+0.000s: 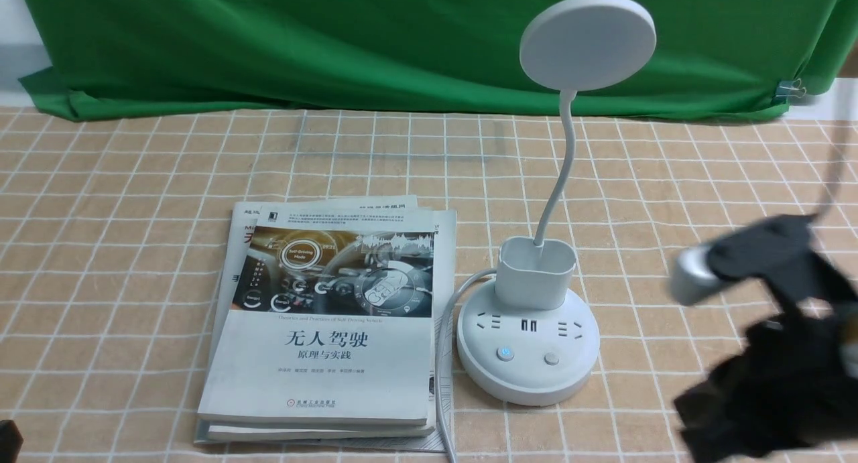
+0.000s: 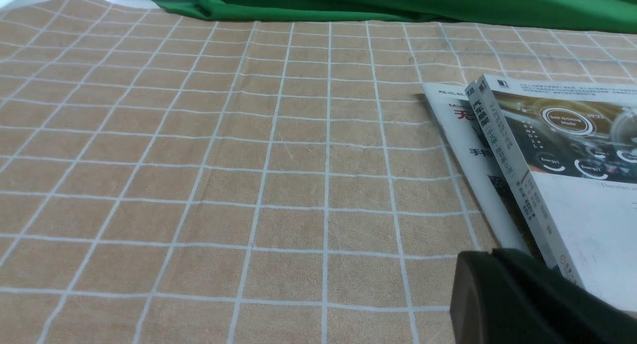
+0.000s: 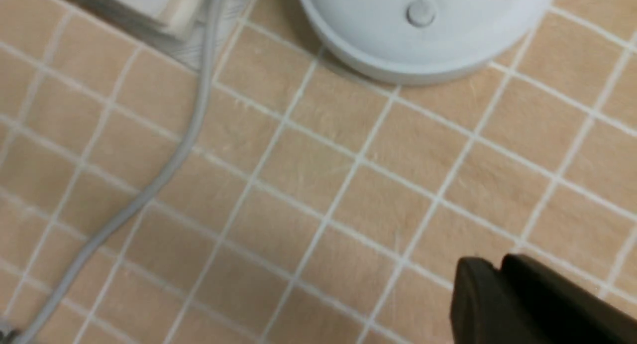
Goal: Turn off the desk lamp on the light coffee tablecloth by hand.
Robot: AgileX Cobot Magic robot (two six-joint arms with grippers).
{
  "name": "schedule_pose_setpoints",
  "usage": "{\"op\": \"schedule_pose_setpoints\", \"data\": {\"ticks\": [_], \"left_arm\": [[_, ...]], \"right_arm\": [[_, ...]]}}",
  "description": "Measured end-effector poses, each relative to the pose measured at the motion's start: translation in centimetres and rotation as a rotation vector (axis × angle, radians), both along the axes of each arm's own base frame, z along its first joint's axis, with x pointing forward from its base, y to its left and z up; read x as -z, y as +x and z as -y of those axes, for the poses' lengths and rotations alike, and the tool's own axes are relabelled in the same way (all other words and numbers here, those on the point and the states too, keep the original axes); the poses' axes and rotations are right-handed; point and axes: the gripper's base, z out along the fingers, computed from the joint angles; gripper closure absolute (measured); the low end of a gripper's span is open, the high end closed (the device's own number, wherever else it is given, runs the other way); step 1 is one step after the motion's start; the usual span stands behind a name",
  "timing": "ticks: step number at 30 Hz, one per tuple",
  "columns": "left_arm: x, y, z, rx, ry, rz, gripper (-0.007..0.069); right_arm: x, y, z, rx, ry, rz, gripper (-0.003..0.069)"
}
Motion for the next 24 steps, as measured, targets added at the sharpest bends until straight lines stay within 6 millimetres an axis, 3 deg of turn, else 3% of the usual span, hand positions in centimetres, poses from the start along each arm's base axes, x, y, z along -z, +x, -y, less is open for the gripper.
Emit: {"op": "schedule_pose_setpoints", "data": {"ticks": [9, 14, 20, 24], "left_arm": [[0.0, 0.0, 0.0, 0.0, 0.0, 0.0, 0.062], [0.0, 0.0, 0.0, 0.0, 0.0, 0.0, 0.062], [0.0, 0.0, 0.0, -0.001, 0.0, 0.0, 0.062], [0.0, 0.0, 0.0, -0.001, 0.002, 0.0, 0.062]], "right_arm": [[-5.2, -4.1, 2.7, 0.007, 0.207, 0.319, 0.0573], [-6.5, -5.7, 3.8, 0.008, 0.265, 0.409, 0.0573], [-5.9, -7.2, 6.0, 0.16, 0.316, 0.452, 0.0576], [-3.9, -7.4, 7.8, 0.271, 0.235, 0.541, 0.0622]]}}
